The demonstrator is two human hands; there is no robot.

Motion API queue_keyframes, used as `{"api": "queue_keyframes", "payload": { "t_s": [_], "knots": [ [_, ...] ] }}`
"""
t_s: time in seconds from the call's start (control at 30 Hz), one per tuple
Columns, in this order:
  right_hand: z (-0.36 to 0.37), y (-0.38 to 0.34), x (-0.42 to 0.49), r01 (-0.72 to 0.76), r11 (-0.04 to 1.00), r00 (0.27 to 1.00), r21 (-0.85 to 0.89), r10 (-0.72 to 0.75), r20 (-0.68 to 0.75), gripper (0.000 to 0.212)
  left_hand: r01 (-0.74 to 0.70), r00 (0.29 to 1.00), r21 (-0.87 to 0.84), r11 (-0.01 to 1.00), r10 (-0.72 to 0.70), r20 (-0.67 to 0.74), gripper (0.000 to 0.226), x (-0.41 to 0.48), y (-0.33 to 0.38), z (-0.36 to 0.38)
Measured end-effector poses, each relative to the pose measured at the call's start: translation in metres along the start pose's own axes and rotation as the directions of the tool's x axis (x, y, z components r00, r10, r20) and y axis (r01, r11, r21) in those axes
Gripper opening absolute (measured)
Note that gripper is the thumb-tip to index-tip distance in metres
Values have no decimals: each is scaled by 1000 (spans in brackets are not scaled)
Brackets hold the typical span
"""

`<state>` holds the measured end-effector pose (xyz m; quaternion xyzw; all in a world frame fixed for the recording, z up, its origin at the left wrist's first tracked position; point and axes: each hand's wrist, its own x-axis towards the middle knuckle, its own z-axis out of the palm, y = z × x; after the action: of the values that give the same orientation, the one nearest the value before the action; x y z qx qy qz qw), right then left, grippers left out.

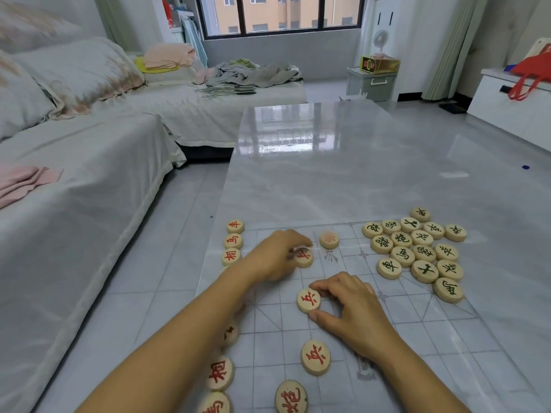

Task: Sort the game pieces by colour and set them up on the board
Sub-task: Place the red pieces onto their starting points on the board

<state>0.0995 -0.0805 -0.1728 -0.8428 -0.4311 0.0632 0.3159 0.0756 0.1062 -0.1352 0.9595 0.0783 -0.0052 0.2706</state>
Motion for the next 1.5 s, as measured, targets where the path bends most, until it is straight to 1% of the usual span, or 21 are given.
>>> {"api": "queue_keyframes", "payload": {
  "t_s": [0.07, 0.13, 0.17, 0.23, 0.33, 0.37, 0.43, 0.53, 0.63, 1.27, 1.37, 1.43, 1.5],
  "knots": [
    [0, 0, 0, -3, 1000, 1000, 5, 3, 5, 42, 49, 995, -131, 990, -59, -75, 52, -10, -13, -8],
    [0, 0, 0, -6, 1000, 1000, 9, 6, 4, 42, 80, 974, -278, 957, -134, -183, 44, -16, -18, -11],
    [0, -1, 0, -8, 1000, 1000, 8, 8, 3, 42, 96, 966, -304, 948, -163, -203, 38, -17, -18, -10],
    [0, -1, 0, -12, 1000, 1000, 5, 12, -1, 42, 130, 967, -271, 954, -182, -176, 36, -16, -15, -4],
    [0, -1, 0, -18, 1000, 1000, 10, 18, -6, 38, 173, 973, -219, 960, -201, -115, 50, -11, -7, 10],
    [1, 0, 0, -12, 1000, 1000, 9, 12, -2, 37, 182, 970, -200, 963, -208, -122, 54, -8, -5, 13],
    [1, 0, 0, 4, 1000, 1000, 7, -4, 5, 36, 191, 963, -165, 968, -217, -158, 53, -5, -3, 16],
    [1, 1, 1, 9, 1000, 1000, -4, -9, 9, 34, 186, 958, -194, 963, -222, -184, 47, -4, -5, 16],
    [1, 1, 1, 3, 1000, 1000, -13, -3, 3, 35, 168, 957, -221, 961, -212, -196, 45, -7, -7, 17],
    [1, -3, 2, -30, 999, 999, -19, 30, 14, 39, 155, 959, -240, 958, -204, -197, 53, -9, -10, 20],
    [0, -3, 1, -51, 997, 999, 57, 51, 5, 42, 147, 956, -265, 953, -206, -209, 57, -13, -10, 15],
    [-1, -3, 0, -107, 973, 994, 205, 111, -12, 40, 125, 938, -291, 949, -208, -277, 46, -18, -15, 5],
    [-6, -3, 1, -173, 916, 982, 362, 188, -5, 33, 125, 908, -301, 945, -232, -350, 32, -22, -26, -12]
  ]
}}
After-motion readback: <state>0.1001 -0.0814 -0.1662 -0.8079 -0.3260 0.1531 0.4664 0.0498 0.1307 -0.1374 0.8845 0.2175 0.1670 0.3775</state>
